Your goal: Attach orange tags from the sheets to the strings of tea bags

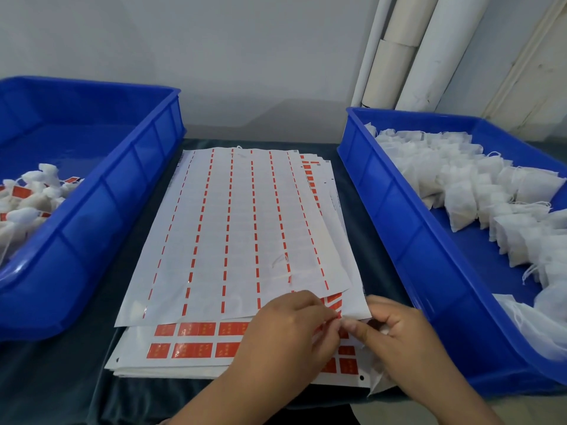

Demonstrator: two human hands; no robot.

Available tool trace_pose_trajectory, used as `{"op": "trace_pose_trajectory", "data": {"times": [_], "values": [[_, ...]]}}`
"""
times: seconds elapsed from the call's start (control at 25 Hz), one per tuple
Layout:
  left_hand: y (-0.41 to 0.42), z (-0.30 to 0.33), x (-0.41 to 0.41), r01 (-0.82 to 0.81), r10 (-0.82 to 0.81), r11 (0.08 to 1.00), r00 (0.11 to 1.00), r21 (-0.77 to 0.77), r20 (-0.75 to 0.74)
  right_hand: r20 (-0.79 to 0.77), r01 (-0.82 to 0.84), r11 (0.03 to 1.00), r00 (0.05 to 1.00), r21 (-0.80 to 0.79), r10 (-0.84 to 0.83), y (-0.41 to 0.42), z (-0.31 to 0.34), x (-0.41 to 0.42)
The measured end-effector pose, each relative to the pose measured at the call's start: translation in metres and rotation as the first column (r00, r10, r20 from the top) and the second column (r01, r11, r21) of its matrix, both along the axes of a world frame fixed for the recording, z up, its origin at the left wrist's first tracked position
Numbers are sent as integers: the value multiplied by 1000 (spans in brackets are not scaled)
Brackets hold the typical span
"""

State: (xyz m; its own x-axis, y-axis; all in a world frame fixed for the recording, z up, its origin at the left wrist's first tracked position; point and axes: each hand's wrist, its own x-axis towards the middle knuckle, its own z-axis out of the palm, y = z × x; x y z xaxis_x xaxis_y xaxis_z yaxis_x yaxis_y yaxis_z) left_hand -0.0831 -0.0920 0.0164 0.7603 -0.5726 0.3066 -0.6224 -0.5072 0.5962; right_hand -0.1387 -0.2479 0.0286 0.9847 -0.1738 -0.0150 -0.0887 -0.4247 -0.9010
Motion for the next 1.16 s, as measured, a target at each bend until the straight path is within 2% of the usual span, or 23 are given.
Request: {"op": "trace_pose_trajectory", "data": {"times": [0.08,0.28,0.4,0.48,0.64,0.8,1.0,1.16], "values": [[2,-5,2,20,-22,1000,997,-19,-79,27,21,1000,999,-12,-20,-3,-1,0],[3,-7,7,31,-35,999,994,-44,-104,14,-27,999,1000,-23,27,0,-1,1],[4,-5,7,44,-44,999,999,29,-20,2,-29,999,1000,-32,29,4,2,2],[5,-1,7,35,-35,999,999,6,10,6,-31,999,1000,-23,31,5,2,2],[4,-7,9,-25,13,996,991,-91,-132,17,-22,999,1000,30,21,1,0,0],[3,-12,7,-106,88,992,971,-70,-224,-36,2,994,999,112,2,-1,-3,-4],[6,-12,14,-333,252,938,843,-94,-476,-86,66,990,995,122,-55,-8,-3,-11],[11,-11,20,-549,299,823,640,-149,-708,-150,110,988,984,106,-94,-12,-9,-15]]}}
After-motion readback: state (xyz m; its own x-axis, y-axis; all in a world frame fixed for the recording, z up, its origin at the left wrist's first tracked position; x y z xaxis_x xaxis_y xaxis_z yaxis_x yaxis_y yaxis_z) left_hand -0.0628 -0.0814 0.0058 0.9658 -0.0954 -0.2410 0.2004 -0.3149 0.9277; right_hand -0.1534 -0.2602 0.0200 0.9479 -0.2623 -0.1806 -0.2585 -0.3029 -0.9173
